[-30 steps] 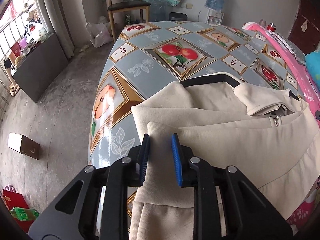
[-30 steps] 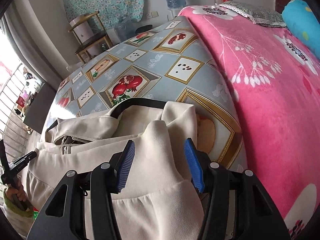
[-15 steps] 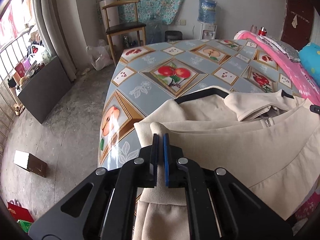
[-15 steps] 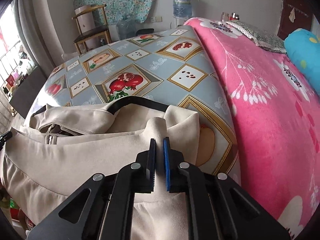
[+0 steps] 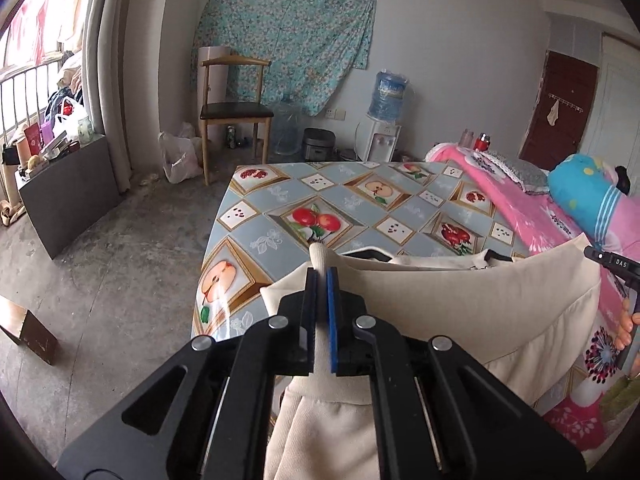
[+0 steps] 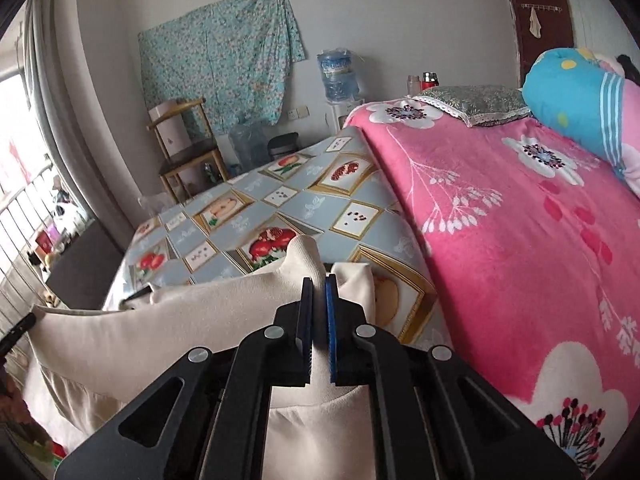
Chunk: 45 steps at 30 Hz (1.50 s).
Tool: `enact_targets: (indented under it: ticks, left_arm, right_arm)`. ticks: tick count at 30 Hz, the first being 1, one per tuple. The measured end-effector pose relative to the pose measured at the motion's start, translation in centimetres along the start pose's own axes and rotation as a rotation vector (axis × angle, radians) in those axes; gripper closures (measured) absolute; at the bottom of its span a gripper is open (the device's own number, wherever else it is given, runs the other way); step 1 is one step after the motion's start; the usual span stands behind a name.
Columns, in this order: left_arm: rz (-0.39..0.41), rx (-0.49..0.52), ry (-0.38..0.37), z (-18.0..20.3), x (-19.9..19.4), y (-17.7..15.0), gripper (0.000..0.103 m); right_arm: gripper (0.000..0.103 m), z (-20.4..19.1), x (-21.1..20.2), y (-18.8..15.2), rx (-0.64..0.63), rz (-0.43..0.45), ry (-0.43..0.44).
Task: Fold large clothes
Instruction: 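Lift the held folded edge with both grippers toward the jacket body, then open both grippers to release the folded jacket onto the table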
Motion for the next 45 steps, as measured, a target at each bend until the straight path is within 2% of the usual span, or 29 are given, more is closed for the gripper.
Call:
enact_targets:
  ticks: [4,6,9,13,14,18,20,23,26,30,33,35,38,42,45]
  left_arm:
    - [0.001,0.009,0.003,-0.1,3.7,2.9,0.099]
    - [-0.042,-0.021,-0.01,-0.7,7.0,4.3,0.099]
    - [-0.124,-0.034,0.013,-1.1,12.2,5.1,0.099]
    - [-0.244,-0.053,0.073,-2.1,18.3,3.6,0.099]
    - [-0.255,-0.069,0.076,-2.4,18.8,3.4,0.099]
    - [-0.204,-0.079,0.058,-2.7,17.9,3.8,0.099]
    - [-0.214,-0.084,0.068,-3.0,18.5,4.0,0.099]
    - [-0.298,-0.112,0.087,-3.8,21.1,2.7,0.099]
    - [-0.377,-0.062,0.121,-3.4,23.0,0.7,0.098]
    - [-0.335,-0.019,0.143,-3.0,21.6,1.1,0.092]
    - [-0.253,0.011,0.186,-2.9,18.8,2.7,0.088]
    - [-0.2,0.026,0.161,-2.3,16.3,3.6,0.088]
    - [-0.159,0.051,0.092,-0.8,12.4,3.5,0.087]
    - [-0.208,0.096,0.005,2.3,9.4,0.5,0.087]
    - [-0.271,0.119,-0.028,4.3,9.1,-3.2,0.087]
  right_arm:
    - [0.097,0.8,4.4,2.3,0.037,-0.023,0.035]
    - [0.097,1.5,7.7,3.4,0.062,-0.061,0.037]
    - [0.098,2.0,12.8,4.0,0.06,-0.12,0.002]
    - [0.098,2.1,18.3,2.9,0.054,-0.211,-0.042]
    - [0.098,2.0,18.6,3.0,0.055,-0.211,-0.038]
    - [0.098,1.4,17.8,4.6,0.005,-0.151,-0.046]
    - [0.101,1.5,18.1,5.3,-0.03,-0.129,-0.117]
    - [0.101,4.0,20.5,4.9,0.03,-0.196,-0.161]
    - [0.101,5.7,21.1,3.9,0.086,-0.249,-0.163]
    - [0.101,4.8,17.7,4.0,0.033,-0.219,-0.151]
    - [0.089,3.1,14.0,4.2,-0.033,-0.181,-0.139]
    - [0.074,1.8,11.5,4.0,-0.081,-0.155,-0.12]
    - [0.073,-0.6,8.3,2.5,-0.171,-0.144,-0.104]
    - [0.073,-2.9,6.2,-1.2,-0.243,-0.182,-0.085]
    - [0.073,-3.0,7.0,-4.5,-0.253,-0.252,-0.099]
Point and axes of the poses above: each gripper's, at about its wrist camera, not at the fingertips, and x roughly the way its jaws point, z to its right, y to its top, the point moved 2 cm from there along x, roughly the way its jaws point
